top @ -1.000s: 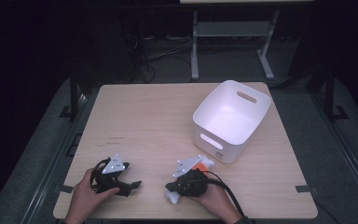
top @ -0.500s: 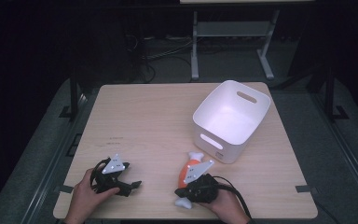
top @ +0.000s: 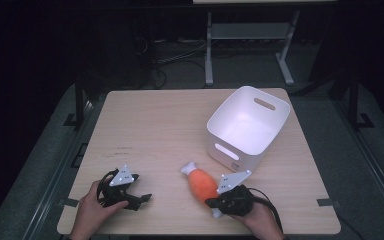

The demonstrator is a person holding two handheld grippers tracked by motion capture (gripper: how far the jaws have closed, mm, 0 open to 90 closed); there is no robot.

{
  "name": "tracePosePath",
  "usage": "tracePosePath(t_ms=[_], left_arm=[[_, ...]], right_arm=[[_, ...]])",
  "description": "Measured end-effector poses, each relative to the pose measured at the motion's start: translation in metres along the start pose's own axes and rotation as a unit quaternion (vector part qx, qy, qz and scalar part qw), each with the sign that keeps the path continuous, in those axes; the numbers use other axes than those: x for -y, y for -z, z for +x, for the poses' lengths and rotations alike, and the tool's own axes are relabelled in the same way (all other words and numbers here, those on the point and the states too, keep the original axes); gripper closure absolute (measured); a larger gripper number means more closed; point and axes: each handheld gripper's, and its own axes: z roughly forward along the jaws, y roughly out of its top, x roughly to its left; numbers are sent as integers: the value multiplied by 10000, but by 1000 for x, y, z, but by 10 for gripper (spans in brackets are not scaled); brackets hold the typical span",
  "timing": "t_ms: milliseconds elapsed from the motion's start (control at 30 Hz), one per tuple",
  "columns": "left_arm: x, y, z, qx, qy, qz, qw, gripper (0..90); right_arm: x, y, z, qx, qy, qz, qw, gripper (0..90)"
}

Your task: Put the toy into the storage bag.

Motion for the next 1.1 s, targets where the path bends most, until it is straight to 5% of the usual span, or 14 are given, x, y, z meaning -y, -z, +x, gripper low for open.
tracePosePath(t_ms=[367,833,1100], left_arm=[[0,0,0,-1,-1,-1,10000,128],[0,0,0,2,6,-6,10000,129],[0,0,0,1,15,-14,10000,129]], right_arm=[[7,20,-16,274,-187,-123,9994,886],[-17,16,-21,592,-355,-147,9975,274],[-31,-7,-24,616,-361,73,9974,103]])
